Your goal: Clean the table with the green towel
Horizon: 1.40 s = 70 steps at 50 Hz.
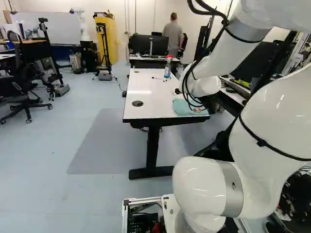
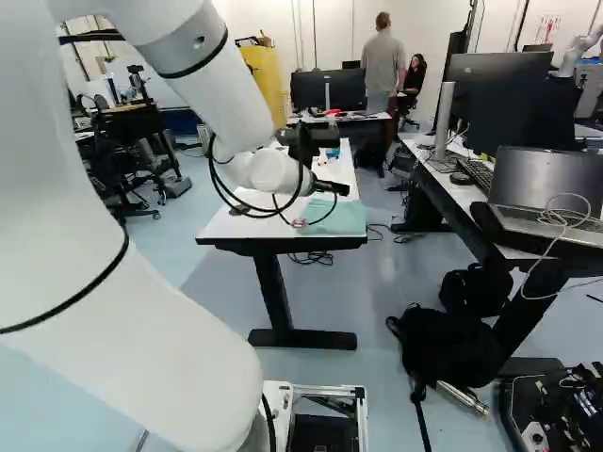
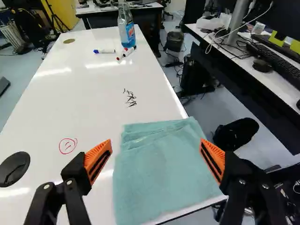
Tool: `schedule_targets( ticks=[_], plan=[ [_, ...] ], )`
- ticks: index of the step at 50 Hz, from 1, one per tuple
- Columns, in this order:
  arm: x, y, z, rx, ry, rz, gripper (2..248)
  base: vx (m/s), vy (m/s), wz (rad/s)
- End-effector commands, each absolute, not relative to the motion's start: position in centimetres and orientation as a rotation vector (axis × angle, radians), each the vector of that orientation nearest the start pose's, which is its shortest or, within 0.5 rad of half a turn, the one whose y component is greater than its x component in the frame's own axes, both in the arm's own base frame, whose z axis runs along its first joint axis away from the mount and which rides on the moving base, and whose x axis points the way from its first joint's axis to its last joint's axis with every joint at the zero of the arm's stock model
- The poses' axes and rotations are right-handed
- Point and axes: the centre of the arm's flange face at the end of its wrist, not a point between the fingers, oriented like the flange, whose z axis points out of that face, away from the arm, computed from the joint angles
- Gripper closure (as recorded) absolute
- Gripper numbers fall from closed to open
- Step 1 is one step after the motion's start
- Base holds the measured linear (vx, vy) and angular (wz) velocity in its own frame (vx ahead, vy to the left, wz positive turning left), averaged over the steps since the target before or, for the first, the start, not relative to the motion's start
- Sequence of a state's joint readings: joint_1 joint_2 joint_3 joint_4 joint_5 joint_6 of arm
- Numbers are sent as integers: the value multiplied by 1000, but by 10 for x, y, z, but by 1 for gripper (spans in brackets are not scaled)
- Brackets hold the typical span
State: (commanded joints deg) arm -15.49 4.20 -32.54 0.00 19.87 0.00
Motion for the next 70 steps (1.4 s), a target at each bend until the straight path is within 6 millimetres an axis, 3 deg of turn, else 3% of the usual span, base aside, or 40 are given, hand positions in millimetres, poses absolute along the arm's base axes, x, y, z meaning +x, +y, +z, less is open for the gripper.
schedule_targets(
  ticks=[15, 27, 40, 55, 70],
  plan=[
    [424, -127, 460, -2914, 425, -1418, 3, 0, 0, 0],
    [444, -134, 455, -2959, 436, -1294, 3, 0, 0, 0],
    [467, -143, 455, -2958, 441, -1298, 3, 0, 0, 0],
    [472, -146, 454, -2959, 447, -1298, 3, 0, 0, 0],
    [476, -147, 440, -2974, 450, -1253, 3, 0, 0, 0]
  ],
)
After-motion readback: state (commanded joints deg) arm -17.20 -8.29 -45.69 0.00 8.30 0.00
